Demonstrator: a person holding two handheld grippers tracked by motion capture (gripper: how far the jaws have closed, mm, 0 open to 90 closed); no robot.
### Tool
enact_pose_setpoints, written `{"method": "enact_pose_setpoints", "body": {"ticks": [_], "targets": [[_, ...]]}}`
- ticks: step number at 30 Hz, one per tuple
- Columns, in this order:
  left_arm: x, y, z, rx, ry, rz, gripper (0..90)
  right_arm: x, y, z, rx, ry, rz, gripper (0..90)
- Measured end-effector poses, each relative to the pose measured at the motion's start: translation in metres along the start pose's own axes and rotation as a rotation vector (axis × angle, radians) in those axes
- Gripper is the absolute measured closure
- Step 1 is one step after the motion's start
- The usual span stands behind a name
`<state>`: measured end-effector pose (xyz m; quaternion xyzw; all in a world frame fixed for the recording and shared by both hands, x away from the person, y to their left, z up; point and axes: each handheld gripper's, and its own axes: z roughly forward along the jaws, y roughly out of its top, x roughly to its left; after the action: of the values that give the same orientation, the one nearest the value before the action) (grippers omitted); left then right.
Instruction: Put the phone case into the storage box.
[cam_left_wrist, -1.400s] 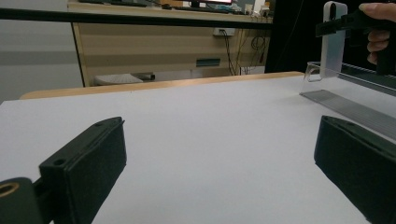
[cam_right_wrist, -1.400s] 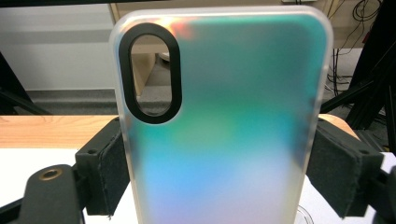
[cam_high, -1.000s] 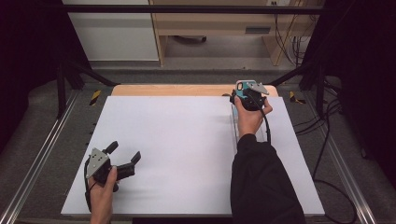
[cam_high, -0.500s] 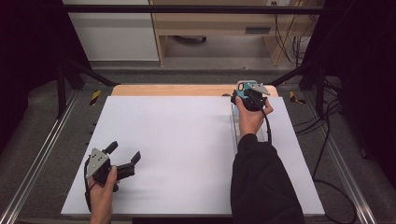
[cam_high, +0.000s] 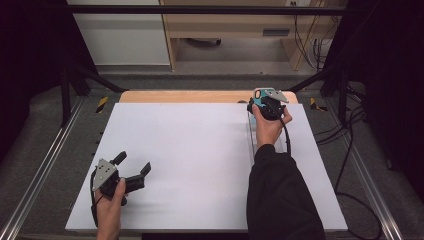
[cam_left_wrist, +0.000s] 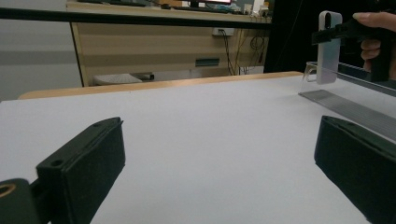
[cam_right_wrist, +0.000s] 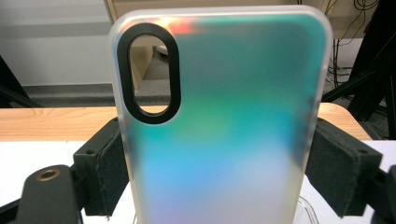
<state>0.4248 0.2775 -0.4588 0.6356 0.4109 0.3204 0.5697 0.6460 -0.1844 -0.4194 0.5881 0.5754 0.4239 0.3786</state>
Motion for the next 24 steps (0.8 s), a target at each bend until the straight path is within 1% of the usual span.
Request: {"method": "enact_pose_setpoints", "body": {"ticks": [2, 4, 10, 16, 20, 24], "targets": [[0.0, 0.0, 0.0, -0.001, 0.006, 0.005, 1.4, 0.001, -0.001, 0.0, 0.004, -0.003, -0.005, 17.0], [0.0, 0.0, 0.0, 0.0, 0.005, 0.007, 1.4, 0.001, -0.002, 0.001, 0.006, 0.001, -0.001, 17.0], [0.0, 0.0, 0.0, -0.001, 0.005, 0.005, 1.4, 0.001, -0.006, 0.003, 0.017, -0.001, -0.003, 16.9], [-0.001, 0.0, 0.0, 0.0, 0.003, 0.007, 1.4, 0.0, -0.009, 0.004, 0.022, -0.005, 0.008, 16.9], [-0.001, 0.0, 0.0, 0.0, 0.003, 0.007, 1.4, 0.001, -0.01, 0.005, 0.021, -0.009, 0.007, 16.9], [-0.001, 0.0, 0.0, 0.0, 0.004, 0.007, 1.4, 0.002, -0.011, 0.005, 0.021, -0.01, -0.005, 16.9]]}}
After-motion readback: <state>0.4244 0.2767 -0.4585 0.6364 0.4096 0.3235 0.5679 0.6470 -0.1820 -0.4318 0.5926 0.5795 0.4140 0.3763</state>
